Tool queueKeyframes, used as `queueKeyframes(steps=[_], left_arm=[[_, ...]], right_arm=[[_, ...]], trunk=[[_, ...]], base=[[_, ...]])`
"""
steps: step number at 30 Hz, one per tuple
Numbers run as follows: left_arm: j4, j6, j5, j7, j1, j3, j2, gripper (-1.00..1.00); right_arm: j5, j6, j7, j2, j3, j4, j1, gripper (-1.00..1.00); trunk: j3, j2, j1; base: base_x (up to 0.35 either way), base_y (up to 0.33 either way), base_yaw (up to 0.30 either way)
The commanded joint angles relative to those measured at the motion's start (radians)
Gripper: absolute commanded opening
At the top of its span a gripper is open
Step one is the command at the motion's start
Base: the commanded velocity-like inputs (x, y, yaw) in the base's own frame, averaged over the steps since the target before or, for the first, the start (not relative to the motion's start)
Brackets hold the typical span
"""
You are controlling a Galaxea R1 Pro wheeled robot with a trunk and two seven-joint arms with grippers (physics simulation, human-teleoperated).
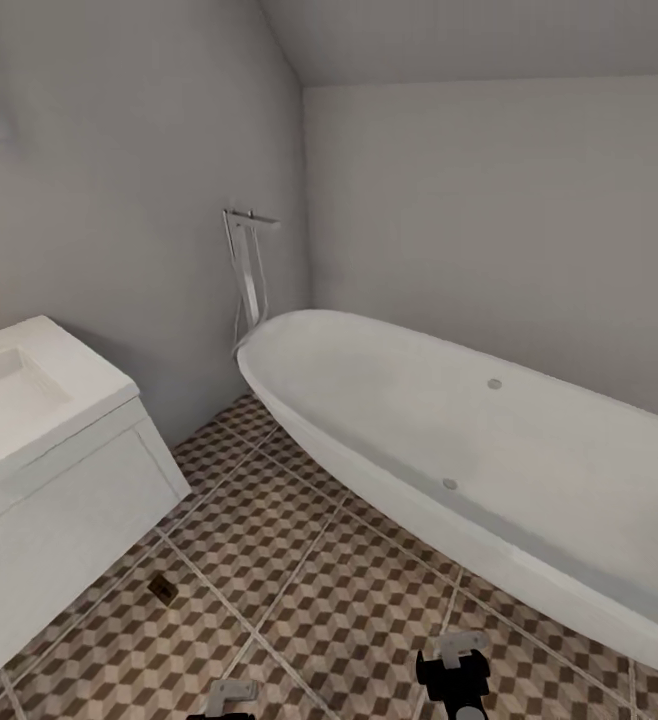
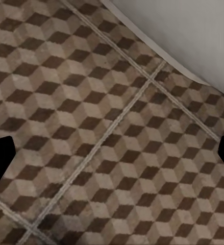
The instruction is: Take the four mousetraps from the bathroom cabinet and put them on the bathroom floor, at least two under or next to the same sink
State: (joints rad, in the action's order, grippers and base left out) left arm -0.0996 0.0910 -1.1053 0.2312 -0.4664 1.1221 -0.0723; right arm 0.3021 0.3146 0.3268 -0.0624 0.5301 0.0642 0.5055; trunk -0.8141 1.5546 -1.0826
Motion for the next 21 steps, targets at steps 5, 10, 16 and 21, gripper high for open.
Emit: queueKeyframes(steps=[5,10,16,21], left_arm=[[-0.001,0.003,-0.008,0.005,0.0,0.008,0.0,1.0],[-0.001,0.002,-0.008,0.005,0.0,0.008,0.0,1.0],[-0.001,0.002,-0.008,0.005,0.0,0.008,0.0,1.0],[0.0,0.002,-0.008,0.005,0.0,0.009,0.0,1.0]], right_arm=[[0.012,0.008,0.002,0.0,0.008,-0.002,0.001,1.0],[0.012,0.01,0.002,0.0,0.008,-0.003,0.001,1.0],[0.011,0.011,0.002,0.0,0.008,-0.003,0.001,1.0],[0.009,0.011,0.002,0.0,0.008,-0.004,0.001,1.0]], trunk=[[0.007,0.0,0.0],[0.015,0.0,0.0],[0.024,0.0,0.0],[0.032,0.0,0.0]], base=[[0.0,0.0,-0.108],[0.0,0.0,-0.098],[0.0,0.0,-0.072],[0.0,0.0,-0.019]])
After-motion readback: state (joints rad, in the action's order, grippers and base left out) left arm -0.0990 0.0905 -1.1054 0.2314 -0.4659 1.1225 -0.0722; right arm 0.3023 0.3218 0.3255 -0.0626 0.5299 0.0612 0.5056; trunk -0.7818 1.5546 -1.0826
